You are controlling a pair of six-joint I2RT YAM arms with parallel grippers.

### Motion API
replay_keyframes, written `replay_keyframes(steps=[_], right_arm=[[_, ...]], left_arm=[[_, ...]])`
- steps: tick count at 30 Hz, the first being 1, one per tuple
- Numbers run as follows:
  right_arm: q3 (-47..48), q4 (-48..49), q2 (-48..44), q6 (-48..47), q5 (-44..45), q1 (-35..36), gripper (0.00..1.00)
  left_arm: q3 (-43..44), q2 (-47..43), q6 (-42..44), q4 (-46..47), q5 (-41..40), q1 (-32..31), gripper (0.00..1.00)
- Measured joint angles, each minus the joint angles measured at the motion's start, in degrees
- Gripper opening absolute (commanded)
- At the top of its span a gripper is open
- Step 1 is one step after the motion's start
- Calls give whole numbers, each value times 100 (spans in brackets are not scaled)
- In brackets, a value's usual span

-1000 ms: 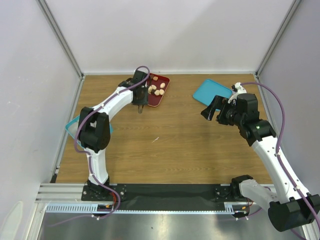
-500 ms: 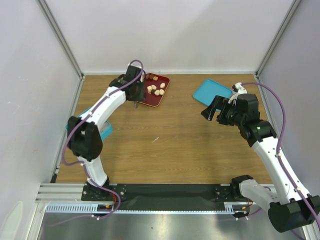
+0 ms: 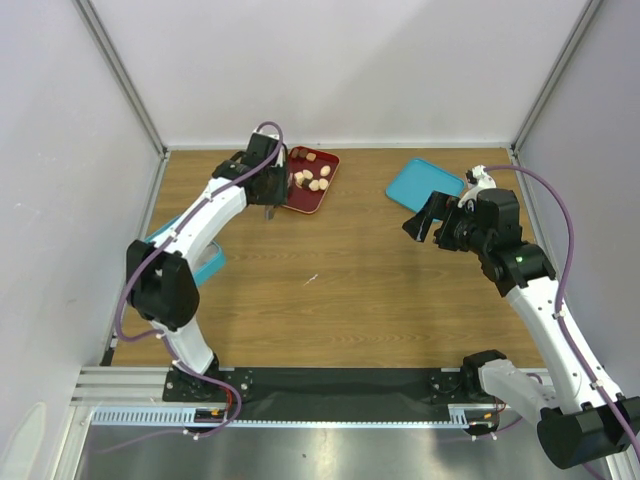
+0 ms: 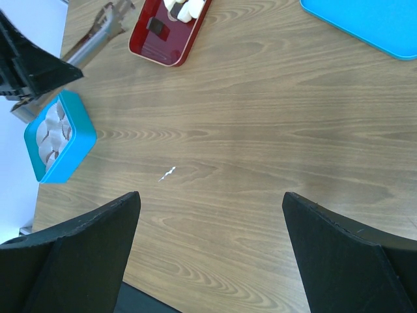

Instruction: Pack the chocolate

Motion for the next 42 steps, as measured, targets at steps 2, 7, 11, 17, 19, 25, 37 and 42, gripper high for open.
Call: replay_keyframes(steps=[2, 7, 11, 17, 19, 25, 37, 42], right_arm=[[0, 0, 2, 0, 0, 0, 99], [0, 0, 2, -2, 2, 0, 99], [0, 0, 2, -4, 4, 0, 99], [0, 2, 9, -9, 46, 0, 99], [0, 0, 33, -11, 52, 0, 99], [0, 2, 103, -28, 68, 2, 99], [0, 2, 107, -28, 63, 2, 99], [0, 4, 74, -26, 31, 2, 99]], left_arm=[[0, 122, 4, 31, 2, 0, 47], [2, 546, 66, 85, -4, 0, 47], [2, 861, 116, 138, -4, 0, 48], [85, 1093, 157, 195, -13, 2, 47], [190, 1169, 160, 219, -11, 2, 46], [254, 1193, 186, 273, -11, 2, 33], [251, 789, 197, -144, -168, 2, 23], [192, -210, 195, -485, -407, 70, 22]])
